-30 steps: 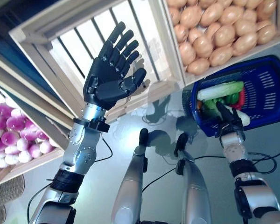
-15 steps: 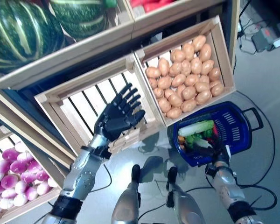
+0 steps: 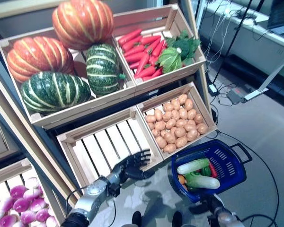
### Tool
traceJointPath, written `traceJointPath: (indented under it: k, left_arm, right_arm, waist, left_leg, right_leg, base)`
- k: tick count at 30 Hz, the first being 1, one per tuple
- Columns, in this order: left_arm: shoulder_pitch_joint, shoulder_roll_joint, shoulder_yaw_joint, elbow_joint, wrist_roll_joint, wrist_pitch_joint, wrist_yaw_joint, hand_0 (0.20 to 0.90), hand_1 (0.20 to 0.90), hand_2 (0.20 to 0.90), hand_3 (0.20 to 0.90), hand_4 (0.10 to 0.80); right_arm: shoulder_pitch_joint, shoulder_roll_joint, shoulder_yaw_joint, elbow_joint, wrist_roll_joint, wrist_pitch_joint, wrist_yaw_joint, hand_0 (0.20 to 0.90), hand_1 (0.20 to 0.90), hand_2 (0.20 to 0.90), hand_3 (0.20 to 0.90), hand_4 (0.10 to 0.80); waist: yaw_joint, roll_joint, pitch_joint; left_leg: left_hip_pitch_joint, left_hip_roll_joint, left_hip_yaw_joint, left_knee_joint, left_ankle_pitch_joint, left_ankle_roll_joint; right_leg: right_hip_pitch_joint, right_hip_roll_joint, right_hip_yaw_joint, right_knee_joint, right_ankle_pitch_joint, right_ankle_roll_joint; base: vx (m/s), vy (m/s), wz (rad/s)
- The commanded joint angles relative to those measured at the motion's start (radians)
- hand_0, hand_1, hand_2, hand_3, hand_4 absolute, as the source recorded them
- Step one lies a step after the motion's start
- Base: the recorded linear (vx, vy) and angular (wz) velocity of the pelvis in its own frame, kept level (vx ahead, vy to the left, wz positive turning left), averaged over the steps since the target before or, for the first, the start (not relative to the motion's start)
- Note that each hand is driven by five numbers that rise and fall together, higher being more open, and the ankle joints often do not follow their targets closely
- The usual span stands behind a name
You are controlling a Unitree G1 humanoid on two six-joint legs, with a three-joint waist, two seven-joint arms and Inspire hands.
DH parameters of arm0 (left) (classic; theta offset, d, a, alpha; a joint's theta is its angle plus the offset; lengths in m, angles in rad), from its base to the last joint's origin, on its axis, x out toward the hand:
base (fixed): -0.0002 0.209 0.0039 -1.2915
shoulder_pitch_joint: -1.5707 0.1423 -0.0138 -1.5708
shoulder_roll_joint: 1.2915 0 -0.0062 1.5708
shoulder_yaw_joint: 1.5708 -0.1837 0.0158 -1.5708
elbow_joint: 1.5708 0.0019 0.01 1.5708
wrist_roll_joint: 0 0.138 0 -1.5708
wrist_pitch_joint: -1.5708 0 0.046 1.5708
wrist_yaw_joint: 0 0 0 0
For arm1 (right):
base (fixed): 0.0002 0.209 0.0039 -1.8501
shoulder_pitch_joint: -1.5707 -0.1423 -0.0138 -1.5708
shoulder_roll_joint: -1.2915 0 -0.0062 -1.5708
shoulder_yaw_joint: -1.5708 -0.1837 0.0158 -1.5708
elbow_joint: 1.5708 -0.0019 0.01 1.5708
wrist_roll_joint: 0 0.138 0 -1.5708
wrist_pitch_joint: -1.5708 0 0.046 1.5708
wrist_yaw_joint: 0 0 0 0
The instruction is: Put vegetables into the basket
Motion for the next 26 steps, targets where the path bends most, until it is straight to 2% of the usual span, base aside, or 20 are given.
traceJointPath:
  k: [1, 5, 9, 12, 17, 26]
  left_arm:
    - [-0.070, -0.029, 0.023, 0.073, 0.092, -0.077, 0.030, 0.900, 0.900, 0.900, 0.900, 0.800]
    - [-0.076, -0.063, 0.022, 0.214, 0.192, -0.018, 0.056, 0.900, 0.900, 0.900, 0.900, 0.800]
    - [-0.078, -0.114, 0.051, 0.372, 0.204, 0.049, 0.119, 0.900, 0.900, 0.900, 0.900, 0.800]
    - [-0.075, -0.126, 0.058, 0.440, 0.266, 0.052, 0.132, 0.900, 0.900, 0.900, 0.900, 0.800]
    - [-0.054, -0.141, 0.084, 0.526, 0.288, 0.084, 0.181, 0.900, 0.900, 0.900, 0.900, 0.800]
    - [-0.042, -0.158, 0.097, 0.629, 0.356, 0.092, 0.204, 0.900, 0.900, 0.900, 0.900, 0.800]
  right_arm:
    - [0.000, -0.014, 0.016, 0.034, -0.001, 0.053, 0.019, 0.900, 0.900, 0.900, 0.900, 0.800]
    - [-0.008, 0.008, 0.008, 0.068, -0.004, 0.074, 0.026, 0.900, 0.900, 0.900, 0.900, 0.800]
    - [-0.025, 0.025, 0.016, 0.091, -0.010, 0.067, 0.029, 0.900, 0.900, 0.900, 0.900, 0.800]
    - [-0.039, 0.031, 0.021, 0.103, -0.007, 0.059, 0.027, 0.900, 0.900, 0.900, 0.900, 0.800]
    - [-0.053, 0.037, 0.030, 0.109, -0.034, 0.058, 0.043, 0.900, 0.900, 0.900, 0.900, 0.800]
    - [-0.073, 0.046, 0.060, 0.131, -0.060, 0.047, 0.062, 0.900, 0.900, 0.900, 0.900, 0.800]
  waist:
    - [-0.018, -0.013, -0.046]
    - [-0.023, -0.013, -0.061]
    - [-0.025, -0.015, -0.071]
    - [-0.020, -0.015, -0.074]
    - [-0.013, -0.013, -0.076]
    - [0.000, -0.012, -0.081]
  left_leg:
    - [-0.007, 0.056, 0.025, 0.006, -0.008, -0.069]
    - [0.008, 0.055, 0.029, 0.006, -0.018, -0.066]
    - [0.019, 0.054, 0.031, 0.006, -0.024, -0.063]
    - [0.024, 0.052, 0.027, 0.006, -0.027, -0.060]
    - [0.030, 0.048, 0.018, 0.006, -0.029, -0.057]
    - [0.030, 0.046, 0.001, 0.006, -0.033, -0.056]
  right_leg:
    - [0.055, -0.047, -0.015, 0.011, 0.009, 0.046]
    - [0.068, -0.048, -0.009, 0.007, 0.007, 0.050]
    - [0.076, -0.051, -0.008, 0.005, 0.005, 0.053]
    - [0.081, -0.052, -0.010, 0.006, 0.003, 0.053]
    - [0.090, -0.056, -0.011, 0.007, 0.000, 0.053]
    - [0.094, -0.062, -0.013, 0.005, -0.003, 0.054]
  base:
    - [0.060, 0.039, -0.28]
    - [0.032, 0.024, -0.16]
    - [0.000, 0.000, 0.00]
    - [0.000, 0.000, 0.00]
    - [0.000, 0.000, 0.00]
    - [0.000, 0.000, 0.00]
